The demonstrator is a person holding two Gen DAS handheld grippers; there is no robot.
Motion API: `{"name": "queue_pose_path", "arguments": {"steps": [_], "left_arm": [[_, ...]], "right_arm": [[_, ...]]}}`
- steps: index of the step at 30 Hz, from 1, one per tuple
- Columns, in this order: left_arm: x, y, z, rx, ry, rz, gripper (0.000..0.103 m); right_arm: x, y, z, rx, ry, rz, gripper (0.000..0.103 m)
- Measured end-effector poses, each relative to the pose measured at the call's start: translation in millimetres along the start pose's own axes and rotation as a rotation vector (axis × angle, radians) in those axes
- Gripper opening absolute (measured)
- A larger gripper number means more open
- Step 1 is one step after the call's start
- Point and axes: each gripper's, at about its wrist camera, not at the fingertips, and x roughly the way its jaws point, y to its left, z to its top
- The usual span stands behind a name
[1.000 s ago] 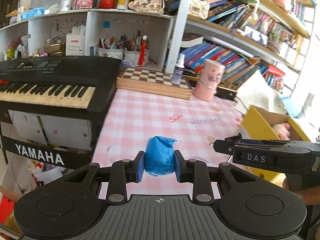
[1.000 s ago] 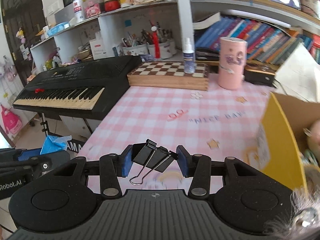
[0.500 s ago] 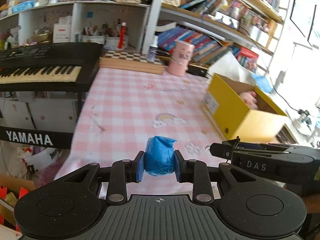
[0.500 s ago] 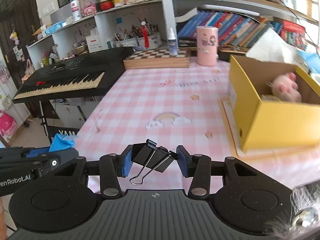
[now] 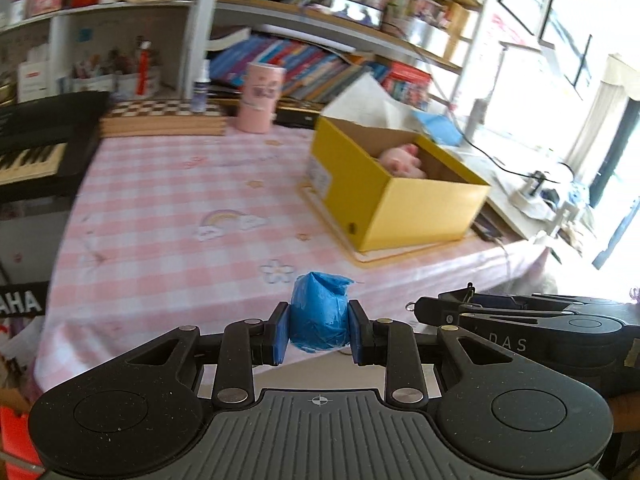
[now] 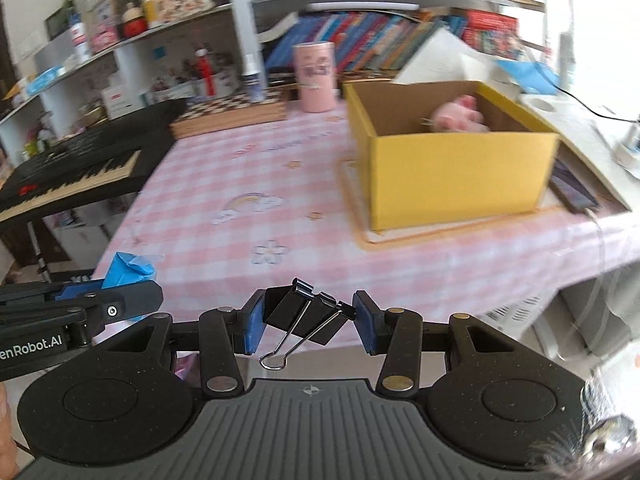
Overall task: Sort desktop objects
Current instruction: 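Carry the blue cloth in the left tool while the right tool carries the clip to the yellow box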
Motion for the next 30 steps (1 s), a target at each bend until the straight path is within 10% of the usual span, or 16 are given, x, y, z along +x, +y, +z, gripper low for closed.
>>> {"name": "queue_pose_path", "arguments": {"steps": [30], "left_arm": [[67,-99,19,0.085,0.066,-0.030,0.028]], "right_arm": [[-4,-116,6,0.104,0.023,-0.031,0.043]]}}
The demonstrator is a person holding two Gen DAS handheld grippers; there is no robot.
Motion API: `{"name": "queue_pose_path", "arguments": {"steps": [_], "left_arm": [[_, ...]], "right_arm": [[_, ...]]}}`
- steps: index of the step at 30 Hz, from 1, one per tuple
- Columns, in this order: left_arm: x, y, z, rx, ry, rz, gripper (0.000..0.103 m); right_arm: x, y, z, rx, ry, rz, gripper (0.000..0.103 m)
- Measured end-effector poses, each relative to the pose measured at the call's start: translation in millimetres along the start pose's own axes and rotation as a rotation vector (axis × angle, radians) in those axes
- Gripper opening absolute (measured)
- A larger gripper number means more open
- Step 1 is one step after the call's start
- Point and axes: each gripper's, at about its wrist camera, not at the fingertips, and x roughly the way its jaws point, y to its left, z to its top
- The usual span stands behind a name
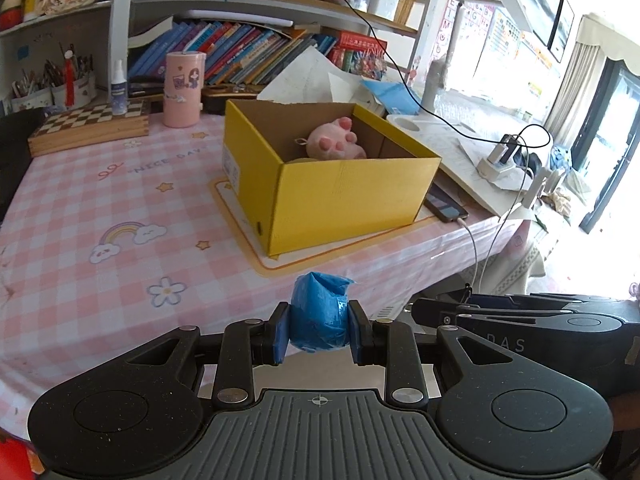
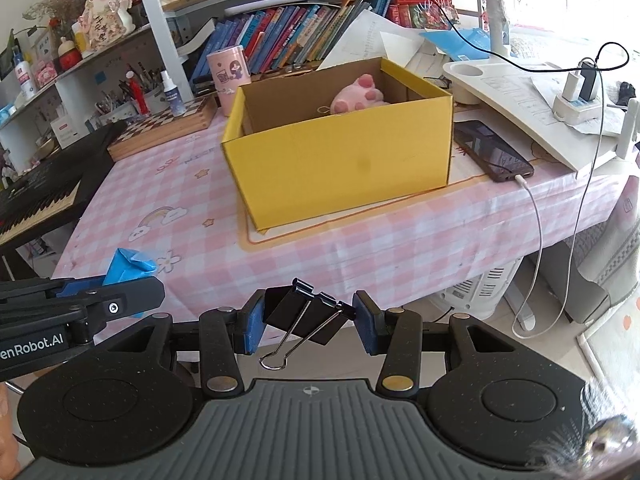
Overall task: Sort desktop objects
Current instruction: 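Carry the blue cloth in the left tool while the right tool carries the clip to the yellow box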
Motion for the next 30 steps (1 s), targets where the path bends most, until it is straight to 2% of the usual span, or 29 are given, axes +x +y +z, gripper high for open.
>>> {"name": "queue_pose_path", "arguments": {"steps": [10,17,24,30], "left_arm": [[31,-36,17,-0.001,0.006,0.024,0.028],[49,-56,34,0.003,-0.018,0.066,0.028],[62,-71,63,0.006,-0.078,0.113,0.028],[78,-71,100,0.026,-0.158,0.177,0.028]], "right_arm": [[15,-48,27,-0.003,0.013,0.026,0.043],[25,-81,46,-0.011,0.007,0.049,0.043],[29,-105,75,-0.053,-0.045,0.071,0.043],[32,-116,115,-0.094,-0.123,0.107,0.043]]}}
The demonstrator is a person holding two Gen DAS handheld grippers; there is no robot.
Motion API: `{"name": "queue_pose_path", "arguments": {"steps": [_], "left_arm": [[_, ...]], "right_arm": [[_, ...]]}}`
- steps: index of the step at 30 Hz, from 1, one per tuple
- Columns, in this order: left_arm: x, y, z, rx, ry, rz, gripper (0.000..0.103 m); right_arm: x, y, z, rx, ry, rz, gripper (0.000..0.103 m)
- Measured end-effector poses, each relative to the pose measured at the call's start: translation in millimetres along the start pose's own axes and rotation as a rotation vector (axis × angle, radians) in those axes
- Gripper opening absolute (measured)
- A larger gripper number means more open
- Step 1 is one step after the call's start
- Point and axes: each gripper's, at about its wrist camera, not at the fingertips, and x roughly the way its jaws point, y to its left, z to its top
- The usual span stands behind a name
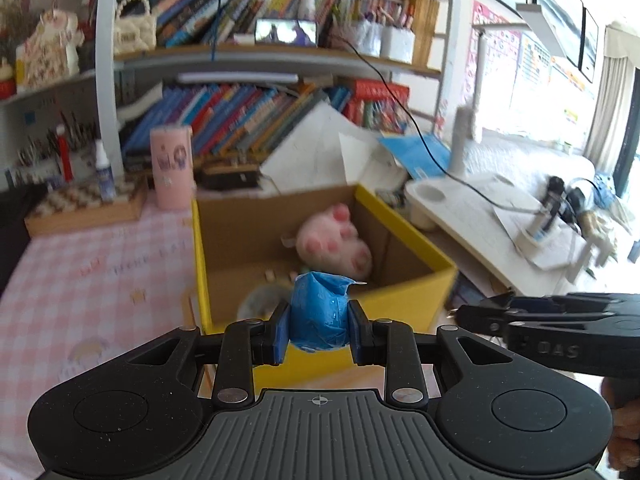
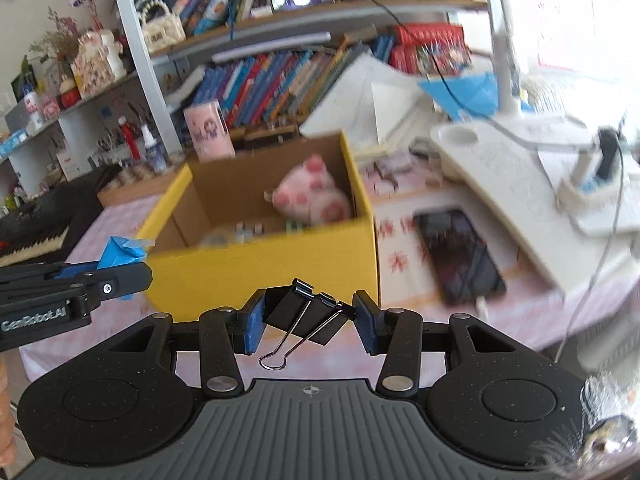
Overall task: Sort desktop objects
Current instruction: 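Carry the blue cloth in the left tool while the right tool carries the clip to the yellow box, then open the left tool over the box dropping the cloth while the right tool releases the clip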
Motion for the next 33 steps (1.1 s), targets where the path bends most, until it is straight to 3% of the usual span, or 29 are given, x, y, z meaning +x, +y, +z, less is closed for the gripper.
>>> {"name": "queue_pose_path", "arguments": {"steps": [7,14,23,29,33], "left_arm": [[37,-1,22,0.019,0.001,0.062,0.028],[76,8,22,0.022,0.084,0.109,0.028],[115,23,19,-0.013,0.254,0.131,0.028],[116,24,21,-0.011,0.263,0.135,0.032],[104,23,21,-0.010,0.205,0.146,0.041]], "right_arm": [[22,-3,43,-0.102,-0.068,0.057,0.043],[72,2,67,-0.212,-0.016,0.097,0.043],[151,17,82,-0.384,0.203,0.177,0.043],[184,23,80,-0.417,0.313,0.207,0.043],[193,22,78,-0.407,0.343,0.206,0.043]]}}
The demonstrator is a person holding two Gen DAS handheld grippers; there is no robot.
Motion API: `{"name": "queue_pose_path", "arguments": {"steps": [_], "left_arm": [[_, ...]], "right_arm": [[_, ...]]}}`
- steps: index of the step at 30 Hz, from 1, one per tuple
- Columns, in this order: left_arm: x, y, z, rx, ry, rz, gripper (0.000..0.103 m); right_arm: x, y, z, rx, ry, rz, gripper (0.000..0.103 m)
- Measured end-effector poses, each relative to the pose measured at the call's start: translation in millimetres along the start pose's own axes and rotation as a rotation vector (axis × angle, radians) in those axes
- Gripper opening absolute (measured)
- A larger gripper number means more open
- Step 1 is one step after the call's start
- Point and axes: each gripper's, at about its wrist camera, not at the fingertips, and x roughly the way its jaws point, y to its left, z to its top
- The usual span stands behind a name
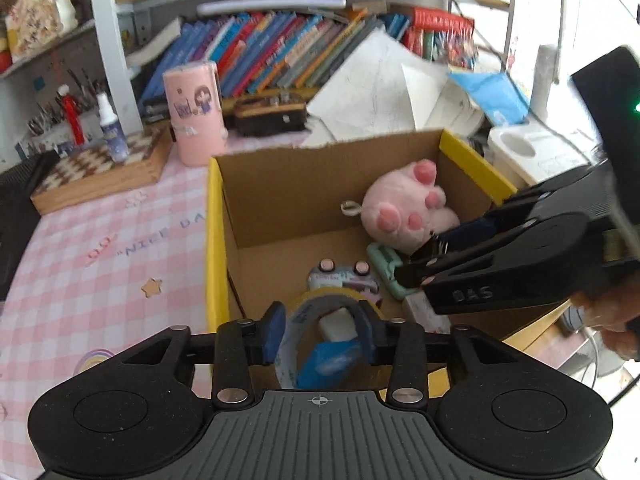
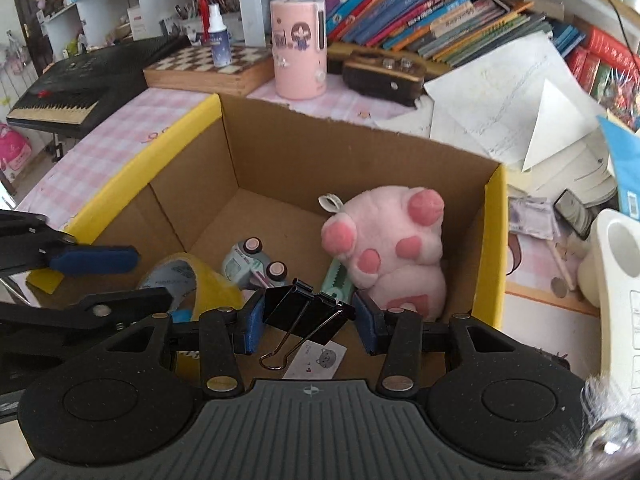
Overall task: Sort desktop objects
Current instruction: 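Open the left tool over the box dropping the cloth while the right tool releases the clip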
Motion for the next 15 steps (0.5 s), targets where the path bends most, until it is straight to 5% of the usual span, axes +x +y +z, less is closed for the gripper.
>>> {"name": "queue_pose_path", "arguments": {"steps": [7,9,15], "left_arm": [[-46,7,-9,-0.085,-0.158,0.015,0.063],[-58,9,-12,-0.107,-0.195,0.031,0.072],[-86,18,-27,-0.157,-0.252,0.121,0.086]], "right_arm": [[1,0,-3,0.034,-0.024,-0.019,0.044],[-2,0,-3,0.056,-0.050,-0.019,0.055],[-24,17,-15,0.057,-0.145,-0.080,0.059]]}}
